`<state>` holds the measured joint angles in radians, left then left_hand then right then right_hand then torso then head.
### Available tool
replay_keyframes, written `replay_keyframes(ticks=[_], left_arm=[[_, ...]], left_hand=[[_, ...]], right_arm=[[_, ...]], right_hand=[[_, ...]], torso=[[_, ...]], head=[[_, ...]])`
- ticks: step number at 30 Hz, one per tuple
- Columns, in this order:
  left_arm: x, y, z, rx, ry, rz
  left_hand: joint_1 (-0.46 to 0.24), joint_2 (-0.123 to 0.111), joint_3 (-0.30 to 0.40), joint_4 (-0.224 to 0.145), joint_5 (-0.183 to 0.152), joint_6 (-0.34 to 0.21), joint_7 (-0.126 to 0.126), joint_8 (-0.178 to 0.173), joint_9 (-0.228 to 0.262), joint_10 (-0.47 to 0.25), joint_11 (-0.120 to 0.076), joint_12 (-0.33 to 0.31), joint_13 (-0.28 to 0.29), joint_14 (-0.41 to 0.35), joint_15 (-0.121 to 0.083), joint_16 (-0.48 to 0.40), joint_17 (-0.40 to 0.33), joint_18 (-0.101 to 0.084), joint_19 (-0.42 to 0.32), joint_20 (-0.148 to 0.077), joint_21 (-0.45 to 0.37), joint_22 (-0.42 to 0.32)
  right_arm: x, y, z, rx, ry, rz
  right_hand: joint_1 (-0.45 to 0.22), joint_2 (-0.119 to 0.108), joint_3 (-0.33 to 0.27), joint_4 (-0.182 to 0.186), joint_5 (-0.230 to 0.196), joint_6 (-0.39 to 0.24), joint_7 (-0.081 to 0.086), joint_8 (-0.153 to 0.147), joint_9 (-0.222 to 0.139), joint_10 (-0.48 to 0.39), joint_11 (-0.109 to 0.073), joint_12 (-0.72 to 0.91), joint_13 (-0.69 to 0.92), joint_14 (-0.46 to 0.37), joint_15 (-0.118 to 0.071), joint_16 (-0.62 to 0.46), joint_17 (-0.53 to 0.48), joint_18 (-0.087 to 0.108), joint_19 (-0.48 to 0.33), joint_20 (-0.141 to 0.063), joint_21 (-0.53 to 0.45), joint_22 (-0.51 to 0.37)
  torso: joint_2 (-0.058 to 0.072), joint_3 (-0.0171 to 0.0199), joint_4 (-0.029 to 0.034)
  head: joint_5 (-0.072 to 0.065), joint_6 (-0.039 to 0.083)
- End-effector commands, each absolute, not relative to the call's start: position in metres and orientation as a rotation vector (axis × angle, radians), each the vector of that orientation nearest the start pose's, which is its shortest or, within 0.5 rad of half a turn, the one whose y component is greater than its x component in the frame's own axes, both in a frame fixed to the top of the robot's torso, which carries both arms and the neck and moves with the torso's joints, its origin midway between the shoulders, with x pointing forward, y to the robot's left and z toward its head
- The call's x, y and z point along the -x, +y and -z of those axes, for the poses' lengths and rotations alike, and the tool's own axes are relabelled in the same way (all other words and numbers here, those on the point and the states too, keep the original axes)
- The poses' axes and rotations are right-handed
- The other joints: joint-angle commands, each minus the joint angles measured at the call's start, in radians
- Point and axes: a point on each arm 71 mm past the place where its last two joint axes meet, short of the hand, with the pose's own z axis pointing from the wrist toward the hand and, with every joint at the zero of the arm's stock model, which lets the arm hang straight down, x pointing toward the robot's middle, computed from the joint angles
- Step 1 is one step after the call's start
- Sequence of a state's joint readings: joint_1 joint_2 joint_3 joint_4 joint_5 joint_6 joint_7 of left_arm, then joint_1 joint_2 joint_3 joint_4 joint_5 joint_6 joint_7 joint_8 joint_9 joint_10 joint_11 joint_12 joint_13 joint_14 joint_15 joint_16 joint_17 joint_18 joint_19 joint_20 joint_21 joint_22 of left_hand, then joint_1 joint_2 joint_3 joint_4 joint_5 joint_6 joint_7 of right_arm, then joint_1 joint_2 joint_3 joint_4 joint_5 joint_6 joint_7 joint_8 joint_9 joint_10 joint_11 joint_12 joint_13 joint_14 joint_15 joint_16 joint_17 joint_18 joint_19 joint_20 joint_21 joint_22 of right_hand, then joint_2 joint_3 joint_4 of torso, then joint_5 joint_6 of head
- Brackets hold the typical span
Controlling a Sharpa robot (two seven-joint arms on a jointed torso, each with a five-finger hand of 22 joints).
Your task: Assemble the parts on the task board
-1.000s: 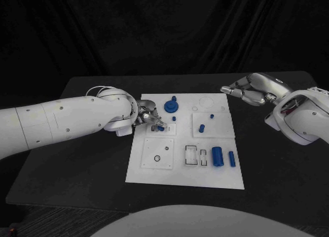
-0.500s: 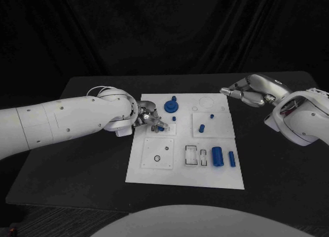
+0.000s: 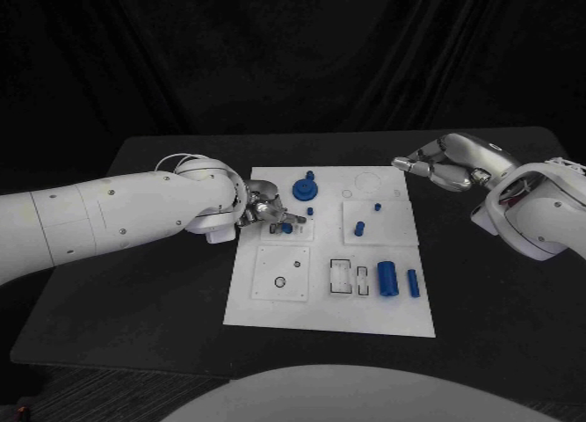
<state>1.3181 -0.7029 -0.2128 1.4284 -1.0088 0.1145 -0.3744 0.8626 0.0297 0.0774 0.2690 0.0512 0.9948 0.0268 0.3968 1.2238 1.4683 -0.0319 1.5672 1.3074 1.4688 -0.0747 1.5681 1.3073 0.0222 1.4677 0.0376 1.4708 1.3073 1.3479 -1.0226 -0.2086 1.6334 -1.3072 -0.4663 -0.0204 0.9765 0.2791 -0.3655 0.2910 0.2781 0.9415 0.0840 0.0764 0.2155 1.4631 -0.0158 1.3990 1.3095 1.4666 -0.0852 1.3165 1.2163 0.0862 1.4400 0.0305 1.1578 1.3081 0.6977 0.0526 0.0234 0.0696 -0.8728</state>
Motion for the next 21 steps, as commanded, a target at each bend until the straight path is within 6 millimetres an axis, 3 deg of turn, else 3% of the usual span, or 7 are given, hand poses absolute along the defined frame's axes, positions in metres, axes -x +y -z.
replay_keyframes(ticks=[1,14,17,21], left_arm=[[-0.4862,0.1696,0.2333,0.033,2.353,0.547],[-0.4863,0.1681,0.2321,0.043,2.331,0.558],[-0.4861,0.1675,0.2315,0.046,2.324,0.562],[-0.4861,0.1674,0.2310,0.050,2.316,0.565]], left_hand=[[-0.012,0.002,-0.017,0.009,-0.004,-0.009,0.001,0.008,0.009,0.103,-0.006,0.004,0.263,0.102,-0.004,0.003,0.263,0.008,0.019,-0.002,-0.005,0.217],[0.009,0.018,-0.040,0.014,-0.003,0.019,-0.010,0.030,0.035,0.103,-0.015,0.004,0.263,0.102,-0.010,0.003,0.263,0.006,0.026,-0.007,0.002,0.221],[0.013,0.021,-0.044,0.015,-0.003,0.019,-0.011,0.023,0.030,0.103,-0.016,0.004,0.263,0.102,-0.012,0.003,0.263,0.006,0.026,-0.009,0.002,0.222],[0.035,0.033,-0.062,0.014,-0.002,0.035,-0.011,-0.024,-0.012,0.103,-0.017,0.004,0.263,0.102,-0.014,0.003,0.263,0.005,0.031,-0.012,0.005,0.224]], right_arm=[[-0.4649,-0.2594,0.1603,0.040,1.581,-0.644],[-0.4649,-0.2597,0.1612,0.040,1.583,-0.644],[-0.4650,-0.2598,0.1613,0.040,1.584,-0.644],[-0.4650,-0.2596,0.1616,0.041,1.585,-0.644]], right_hand=[[0.011,0.001,0.002,-0.006,0.006,0.005,-0.001,0.005,0.001,0.002,0.002,0.001,0.112,0.045,0.007,0.000,0.001,-0.006,-0.002,0.002,0.001,0.133],[0.012,0.001,0.002,-0.006,0.006,0.006,-0.001,0.006,0.002,0.003,0.002,0.002,0.112,0.045,0.007,0.000,0.001,-0.006,-0.003,0.003,0.000,0.132],[0.012,0.001,0.002,-0.006,0.006,0.006,-0.001,0.006,0.002,0.003,0.002,0.002,0.112,0.045,0.007,0.000,0.001,-0.006,-0.003,0.003,0.000,0.132],[0.013,0.001,0.003,-0.006,0.007,0.007,-0.001,0.006,0.002,0.002,0.002,0.001,0.112,0.045,0.007,0.000,0.000,-0.006,-0.002,0.003,0.000,0.133]], torso=[[0.000,0.0002,0.0002],[0.000,0.0003,0.0007],[0.000,0.0001,0.0006],[0.000,-0.0003,0.0006]], head=[[0.000,0.000],[0.000,0.000],[0.000,0.000],[0.000,0.000]])
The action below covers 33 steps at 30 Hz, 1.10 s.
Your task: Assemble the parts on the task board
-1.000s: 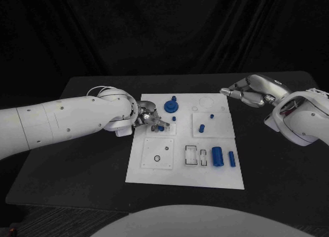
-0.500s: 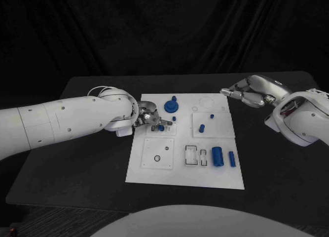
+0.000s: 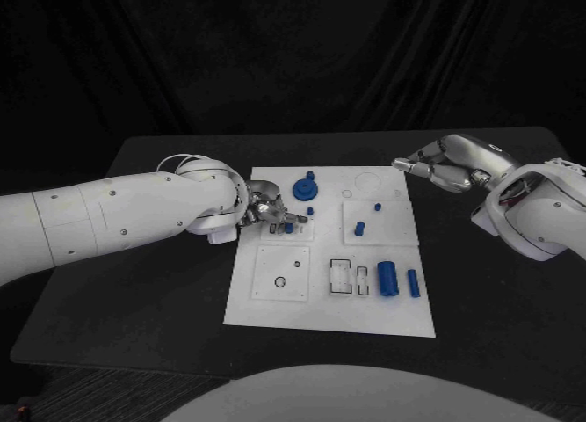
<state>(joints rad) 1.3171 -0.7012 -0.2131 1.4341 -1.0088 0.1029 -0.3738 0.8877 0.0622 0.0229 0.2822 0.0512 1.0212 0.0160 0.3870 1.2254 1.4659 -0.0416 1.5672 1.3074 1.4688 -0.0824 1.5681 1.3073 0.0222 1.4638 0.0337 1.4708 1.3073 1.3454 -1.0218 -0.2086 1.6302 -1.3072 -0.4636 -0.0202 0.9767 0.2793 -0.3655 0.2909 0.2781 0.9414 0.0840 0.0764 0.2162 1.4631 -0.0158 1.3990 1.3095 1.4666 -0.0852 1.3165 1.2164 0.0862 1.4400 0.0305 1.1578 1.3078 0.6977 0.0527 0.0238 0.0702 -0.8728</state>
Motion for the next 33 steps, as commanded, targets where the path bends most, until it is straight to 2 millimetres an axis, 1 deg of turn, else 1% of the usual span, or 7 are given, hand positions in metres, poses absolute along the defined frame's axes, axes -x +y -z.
replay_keyframes(ticks=[1,8,14,25,27,29,33], left_arm=[[-0.486,0.168,0.231,0.052,2.315,0.565],[-0.486,0.171,0.230,0.068,2.297,0.566],[-0.483,0.181,0.222,0.051,2.245,0.548],[-0.493,0.198,0.165,0.031,2.094,0.538],[-0.495,0.197,0.156,0.022,2.077,0.540],[-0.498,0.196,0.151,0.004,2.071,0.532],[-0.507,0.195,0.147,-0.064,2.077,0.478]], left_hand=[[0.012,0.002,-0.010,0.001,-0.002,0.010,0.000,-0.019,-0.018,0.105,-0.008,0.004,0.263,0.102,-0.007,0.003,0.263,0.005,0.034,-0.008,0.005,0.224],[0.031,0.013,-0.021,-0.003,-0.001,0.019,0.003,-0.056,-0.054,0.105,-0.005,0.004,0.263,0.102,-0.005,0.003,0.263,0.004,0.036,-0.008,0.005,0.226],[0.039,0.014,-0.023,-0.006,0.000,0.023,0.003,-0.063,-0.061,0.105,-0.005,0.004,0.263,0.102,-0.005,0.003,0.263,0.004,0.038,-0.007,0.007,0.227],[0.047,0.010,-0.031,-0.006,0.001,0.034,0.002,-0.068,-0.069,0.105,-0.006,0.004,0.263,0.102,-0.006,0.003,0.263,0.002,0.045,-0.007,0.015,0.230],[0.061,0.017,-0.028,-0.009,0.018,0.024,0.004,-0.068,-0.064,0.105,-0.005,0.004,0.263,0.102,-0.005,0.003,0.263,0.001,0.046,-0.007,0.016,0.231],[0.100,0.030,-0.013,-0.023,0.064,0.008,0.005,-0.069,-0.056,0.105,-0.004,0.004,0.263,0.102,-0.004,0.003,0.263,0.001,0.048,-0.006,0.017,0.232],[0.106,0.029,-0.013,-0.024,0.067,0.005,0.006,-0.070,-0.054,0.105,-0.003,0.004,0.263,0.102,-0.004,0.003,0.263,0.001,0.047,-0.006,0.016,0.232]], right_arm=[[-0.465,-0.260,0.162,0.041,1.585,-0.644],[-0.465,-0.260,0.162,0.040,1.585,-0.643],[-0.464,-0.262,0.162,0.037,1.585,-0.640],[-0.465,-0.261,0.162,0.035,1.585,-0.638],[-0.465,-0.261,0.162,0.036,1.585,-0.638],[-0.465,-0.261,0.162,0.035,1.587,-0.637],[-0.465,-0.260,0.162,0.037,1.590,-0.638]], right_hand=[[0.013,0.001,0.003,-0.006,0.007,0.007,-0.001,0.006,0.001,0.002,0.002,0.001,0.112,0.045,0.007,0.000,0.000,-0.006,-0.002,0.003,0.000,0.133],[0.013,0.001,0.003,-0.006,0.007,0.007,-0.001,0.006,0.001,0.002,0.002,0.001,0.112,0.045,0.007,0.000,0.000,-0.006,-0.002,0.003,0.000,0.133],[0.014,0.002,0.003,-0.005,0.007,0.007,0.000,0.006,0.001,0.002,0.002,0.001,0.111,0.044,0.007,-0.002,-0.002,-0.006,-0.002,0.003,0.000,0.133],[0.014,0.002,0.002,-0.004,0.007,0.008,0.000,0.006,0.001,0.002,0.002,0.001,0.111,0.044,0.007,-0.001,-0.001,-0.006,-0.003,0.003,-0.001,0.133],[0.014,0.002,0.002,-0.004,0.007,0.008,0.000,0.006,0.001,-0.001,0.002,-0.003,0.107,0.044,0.007,-0.002,-0.003,-0.006,-0.002,0.003,0.000,0.134],[0.014,0.002,0.002,-0.004,0.007,0.008,0.000,0.006,0.001,-0.016,0.002,-0.027,0.086,0.043,0.007,-0.006,-0.008,-0.007,0.000,0.003,0.007,0.136],[0.016,0.003,-0.007,-0.002,0.006,0.013,-0.007,0.005,0.002,-0.039,-0.005,-0.134,-0.003,0.039,0.003,-0.032,-0.044,-0.008,0.005,0.000,0.009,0.142]], torso=[[0.000,-0.0004,0.0002],[0.000,-0.0002,0.0004],[0.000,0.0003,0.0001],[-0.001,0.0007,-0.0007],[-0.002,0.0012,-0.0004],[-0.001,0.0011,0.0000],[-0.001,-0.0001,0.0010]], head=[[-0.001,0.000],[-0.004,0.000],[-0.007,0.000],[-0.006,0.000],[-0.008,0.000],[-0.007,0.000],[-0.004,0.000]])
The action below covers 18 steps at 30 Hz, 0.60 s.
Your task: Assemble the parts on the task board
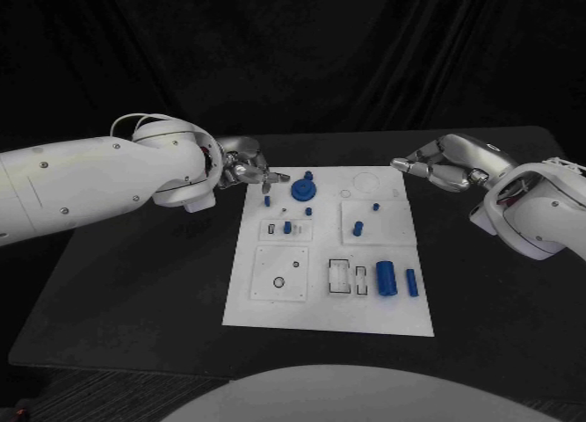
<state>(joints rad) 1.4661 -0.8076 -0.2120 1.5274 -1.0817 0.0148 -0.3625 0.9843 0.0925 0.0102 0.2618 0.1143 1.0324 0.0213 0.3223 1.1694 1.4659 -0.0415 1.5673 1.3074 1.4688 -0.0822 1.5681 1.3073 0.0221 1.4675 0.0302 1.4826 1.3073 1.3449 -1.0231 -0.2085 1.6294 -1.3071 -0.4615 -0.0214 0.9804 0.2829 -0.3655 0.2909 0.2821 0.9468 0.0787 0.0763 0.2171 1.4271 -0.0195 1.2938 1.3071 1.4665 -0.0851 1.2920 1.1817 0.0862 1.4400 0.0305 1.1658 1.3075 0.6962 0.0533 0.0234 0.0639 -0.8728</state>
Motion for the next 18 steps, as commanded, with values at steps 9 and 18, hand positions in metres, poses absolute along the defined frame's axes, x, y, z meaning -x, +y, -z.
replay_keyframes(ticks=[9,18], left_arm=[[-0.529,0.200,0.159,-0.100,2.146,0.377],[-0.541,0.203,0.165,-0.076,2.057,0.450]], left_hand=[[0.032,0.000,-0.010,0.012,-0.013,-0.006,0.011,-0.056,-0.046,0.105,0.007,0.004,0.263,0.102,0.006,0.003,0.263,0.005,0.031,0.006,-0.013,0.227],[0.125,0.001,-0.032,0.018,-0.010,-0.078,0.075,-0.263,-0.478,0.105,0.053,0.004,0.263,0.102,0.047,0.003,0.263,0.007,0.022,0.046,-0.023,0.224]], right_arm=[[-0.465,-0.260,0.162,0.042,1.593,-0.643],[-0.464,-0.260,0.165,0.045,1.617,-0.640]], right_hand=[[0.018,-0.001,-0.009,-0.003,0.007,0.031,-0.006,0.011,0.005,0.016,-0.005,-0.072,-0.034,0.045,0.003,0.004,0.002,-0.018,0.024,0.000,0.048,0.162],[0.018,0.001,-0.007,-0.003,0.008,0.049,-0.007,0.016,0.008,0.048,-0.007,-0.029,0.003,0.059,0.000,0.052,0.059,-0.033,0.050,-0.003,0.129,0.190]], torso=[[0.002,-0.0016,0.0000],[0.004,-0.0028,-0.0008]], head=[[0.001,0.000],[0.005,0.000]])
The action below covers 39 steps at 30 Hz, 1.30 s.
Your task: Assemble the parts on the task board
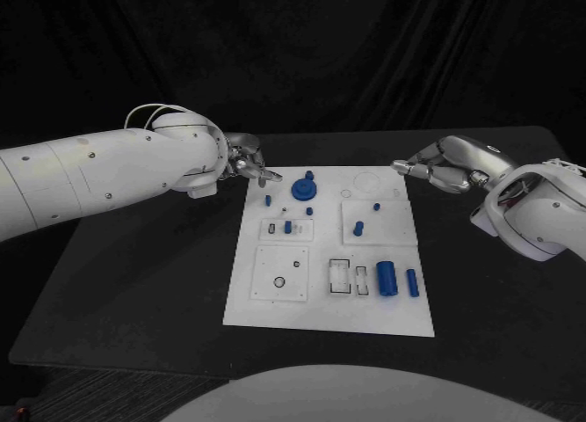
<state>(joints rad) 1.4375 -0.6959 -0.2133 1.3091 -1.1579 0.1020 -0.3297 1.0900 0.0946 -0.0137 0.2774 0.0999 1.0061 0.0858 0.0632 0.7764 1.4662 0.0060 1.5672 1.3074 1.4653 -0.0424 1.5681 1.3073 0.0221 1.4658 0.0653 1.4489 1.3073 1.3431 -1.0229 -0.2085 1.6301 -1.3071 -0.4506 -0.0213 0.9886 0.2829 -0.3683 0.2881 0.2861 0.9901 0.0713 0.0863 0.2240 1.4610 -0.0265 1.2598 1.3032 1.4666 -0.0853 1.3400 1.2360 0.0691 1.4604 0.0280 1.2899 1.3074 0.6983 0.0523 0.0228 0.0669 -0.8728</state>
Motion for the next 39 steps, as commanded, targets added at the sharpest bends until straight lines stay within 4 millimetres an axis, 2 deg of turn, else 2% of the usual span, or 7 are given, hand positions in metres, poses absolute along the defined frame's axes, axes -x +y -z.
replay_keyframes(ticks=[1,4,14,22,30,34,39], left_arm=[[-0.542,0.203,0.165,-0.072,2.045,0.457],[-0.545,0.206,0.164,-0.063,2.018,0.466],[-0.550,0.216,0.166,-0.032,2.025,0.421],[-0.551,0.219,0.173,-0.028,2.084,0.371],[-0.549,0.221,0.181,-0.027,2.139,0.330],[-0.548,0.222,0.182,-0.026,2.148,0.321],[-0.548,0.222,0.183,-0.027,2.158,0.313]], left_hand=[[0.029,-0.001,-0.012,0.006,0.003,-0.075,0.011,-0.003,-0.143,0.105,0.003,0.004,0.263,0.106,0.002,0.003,0.263,0.007,0.025,0.012,0.013,0.225],[0.050,-0.002,-0.031,0.006,0.004,-0.175,-0.005,-0.002,-0.326,0.105,-0.011,0.004,0.263,0.106,-0.004,0.003,0.263,0.007,0.025,0.000,0.015,0.226],[0.025,-0.006,-0.071,0.010,-0.004,-0.016,0.017,0.070,-0.362,0.105,0.022,0.004,0.263,0.106,0.021,0.003,0.263,0.004,0.030,0.020,0.023,0.228],[0.007,0.004,-0.118,0.007,-0.020,-0.048,-0.027,0.299,-0.042,0.105,-0.006,0.004,0.263,0.106,-0.007,0.003,0.263,0.004,0.034,-0.001,0.030,0.230],[-0.015,0.017,-0.135,0.013,-0.031,-0.069,-0.028,0.354,0.056,0.105,-0.016,0.004,0.263,0.106,-0.009,0.003,0.263,0.002,0.037,-0.003,0.035,0.231],[-0.022,0.018,-0.140,0.013,-0.033,-0.070,-0.028,0.358,0.067,0.105,-0.016,0.004,0.263,0.106,-0.010,0.003,0.263,0.002,0.037,-0.004,0.035,0.231],[-0.029,0.021,-0.143,0.013,-0.033,-0.070,-0.029,0.362,0.075,0.105,-0.017,0.004,0.263,0.106,-0.010,0.003,0.263,0.002,0.038,-0.004,0.036,0.232]], right_arm=[[-0.464,-0.260,0.165,0.045,1.619,-0.639],[-0.464,-0.260,0.166,0.045,1.621,-0.638],[-0.464,-0.260,0.167,0.047,1.621,-0.641],[-0.464,-0.261,0.166,0.049,1.604,-0.648],[-0.462,-0.269,0.161,-0.040,1.593,-0.750],[-0.463,-0.273,0.159,-0.115,1.621,-0.812],[-0.464,-0.277,0.157,-0.169,1.645,-0.854]], right_hand=[[0.009,0.002,-0.004,0.000,0.004,0.007,0.000,0.006,0.001,0.015,0.000,0.007,0.009,0.059,0.000,0.006,0.006,-0.016,0.030,-0.001,0.008,0.191],[0.009,0.002,-0.004,0.000,0.004,0.008,0.000,0.007,0.002,0.016,0.000,0.010,0.011,0.059,0.000,0.007,0.008,-0.017,0.031,-0.001,0.010,0.192],[0.010,0.002,-0.004,0.000,0.004,0.010,0.000,0.008,0.002,0.016,0.000,0.009,0.010,0.058,-0.001,0.003,0.002,-0.015,0.028,-0.001,0.002,0.190],[0.008,-0.002,-0.007,0.000,0.004,0.015,0.001,0.008,0.002,0.005,0.001,-0.013,-0.006,0.052,-0.001,-0.013,-0.022,-0.009,0.018,-0.002,-0.030,0.183],[0.012,-0.043,-0.073,-0.008,0.003,-0.028,0.040,-0.016,-0.013,-0.402,0.110,-0.863,-0.699,-0.182,0.103,-0.977,-0.844,0.134,-0.312,0.113,-1.123,-0.372],[-0.013,-0.015,-0.075,0.002,-0.005,-0.061,0.037,-0.018,-0.021,-0.547,0.193,-1.009,-0.873,-0.363,0.203,-1.206,-0.985,0.095,-0.431,0.176,-1.231,-0.582],[-0.045,-0.013,-0.083,0.003,-0.038,-0.060,0.043,-0.012,-0.022,-0.538,0.199,-1.018,-0.952,-0.360,0.211,-1.238,-1.032,0.113,-0.444,0.202,-1.229,-0.683]], torso=[[0.001,-0.0017,0.0004],[0.002,-0.0034,0.0017],[-0.001,-0.0014,0.0026],[0.000,-0.0003,0.0002],[0.000,0.0009,0.0008],[-0.001,0.0005,-0.0003],[-0.001,-0.0005,-0.0014]], head=[[0.002,0.000],[0.002,0.000],[0.002,0.000],[0.004,0.000],[-0.001,0.000],[0.004,0.000],[0.008,0.000]])
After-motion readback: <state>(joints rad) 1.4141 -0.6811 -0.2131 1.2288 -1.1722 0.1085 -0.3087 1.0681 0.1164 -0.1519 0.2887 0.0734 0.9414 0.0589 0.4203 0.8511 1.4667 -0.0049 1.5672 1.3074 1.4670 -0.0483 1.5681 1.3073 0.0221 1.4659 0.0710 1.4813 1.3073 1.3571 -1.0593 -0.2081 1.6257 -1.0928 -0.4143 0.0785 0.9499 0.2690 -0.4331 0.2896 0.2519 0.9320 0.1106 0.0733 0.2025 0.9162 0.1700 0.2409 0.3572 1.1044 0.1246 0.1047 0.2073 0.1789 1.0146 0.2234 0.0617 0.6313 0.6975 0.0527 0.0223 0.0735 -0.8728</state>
